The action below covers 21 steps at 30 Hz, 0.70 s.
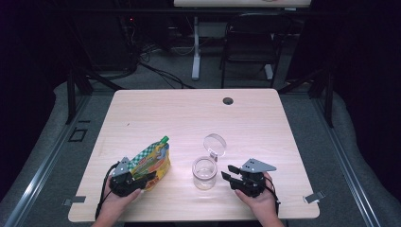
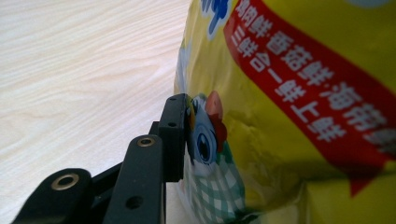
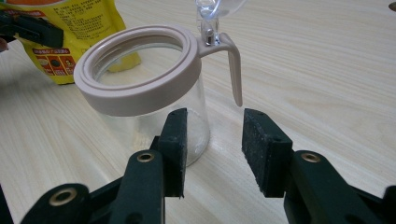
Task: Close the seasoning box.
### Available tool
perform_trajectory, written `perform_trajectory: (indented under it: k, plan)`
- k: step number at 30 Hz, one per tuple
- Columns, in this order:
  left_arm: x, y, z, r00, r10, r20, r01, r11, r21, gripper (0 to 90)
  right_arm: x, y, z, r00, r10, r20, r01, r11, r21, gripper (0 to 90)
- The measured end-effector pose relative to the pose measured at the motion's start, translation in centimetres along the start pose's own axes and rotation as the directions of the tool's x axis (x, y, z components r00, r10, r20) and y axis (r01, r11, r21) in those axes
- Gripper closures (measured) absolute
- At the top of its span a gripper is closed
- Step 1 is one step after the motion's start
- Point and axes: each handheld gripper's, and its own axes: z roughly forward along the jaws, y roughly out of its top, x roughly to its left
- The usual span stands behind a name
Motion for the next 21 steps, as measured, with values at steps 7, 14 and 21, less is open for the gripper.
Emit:
perform_trajectory:
  k: [7,14,21]
  plan:
    - [-0.17,0.15,-0.41,0.9993,0.029,-0.025,-0.029,0.9996,-0.006,64.8,0.0,0.03,-0.08,0.9999,-0.008,0.007,0.008,1.0,-0.006,60.7]
    - [-0.19,0.18,-0.61,0.9991,0.03,-0.028,-0.03,0.9994,-0.016,65.0,0.04,0.05,-0.1,0.9998,-0.014,0.01,0.014,1.0,-0.009,60.8]
    - [-0.17,0.07,-0.41,0.9994,0.029,-0.016,-0.03,0.9995,-0.009,65.0,-0.01,0.07,-0.19,0.9998,-0.013,0.017,0.013,1.0,-0.013,60.7]
